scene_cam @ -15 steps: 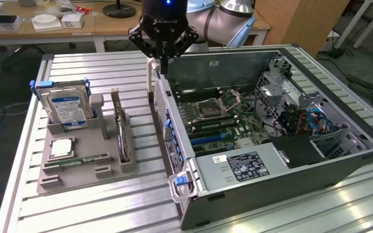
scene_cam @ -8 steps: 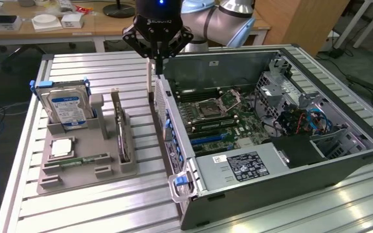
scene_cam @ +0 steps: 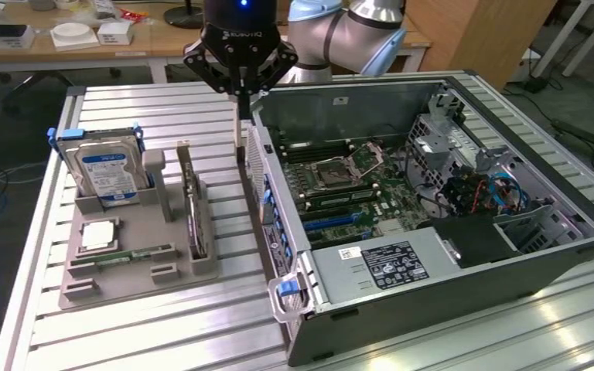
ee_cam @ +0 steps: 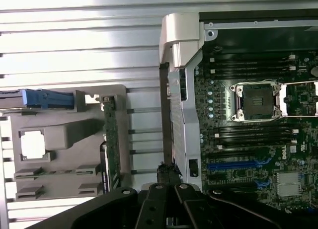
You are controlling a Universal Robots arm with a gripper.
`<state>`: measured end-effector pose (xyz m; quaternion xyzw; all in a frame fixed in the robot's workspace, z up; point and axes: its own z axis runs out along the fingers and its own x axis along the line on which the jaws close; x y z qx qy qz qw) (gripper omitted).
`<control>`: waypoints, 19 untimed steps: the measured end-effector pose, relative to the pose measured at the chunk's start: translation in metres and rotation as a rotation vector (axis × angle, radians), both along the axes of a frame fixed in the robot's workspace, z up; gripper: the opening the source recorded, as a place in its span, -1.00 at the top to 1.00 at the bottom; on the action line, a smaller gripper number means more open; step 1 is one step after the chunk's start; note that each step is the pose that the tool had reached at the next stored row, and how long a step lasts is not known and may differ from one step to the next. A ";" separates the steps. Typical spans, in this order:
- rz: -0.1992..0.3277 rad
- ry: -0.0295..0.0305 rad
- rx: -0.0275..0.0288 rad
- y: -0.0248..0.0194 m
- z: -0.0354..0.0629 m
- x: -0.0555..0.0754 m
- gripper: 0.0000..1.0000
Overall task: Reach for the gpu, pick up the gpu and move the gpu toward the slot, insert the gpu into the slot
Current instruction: 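Reach for the gpu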
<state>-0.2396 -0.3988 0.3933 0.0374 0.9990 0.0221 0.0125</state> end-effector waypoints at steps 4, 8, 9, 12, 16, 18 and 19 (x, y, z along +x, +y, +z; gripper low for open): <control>0.000 0.0001 -0.0001 0.0000 0.0000 -0.006 0.80; 0.000 0.0001 -0.0001 0.0000 0.0000 -0.013 0.80; 0.000 0.0000 0.0000 0.0000 0.0000 -0.015 0.80; 0.000 0.0000 0.0000 0.0000 0.0000 -0.021 0.80; 0.000 0.0000 0.0001 0.0000 0.0000 -0.029 0.80; 0.000 0.0001 0.0000 0.0000 0.0000 -0.033 0.80; 0.000 0.0001 0.0000 0.0000 0.0000 -0.035 0.80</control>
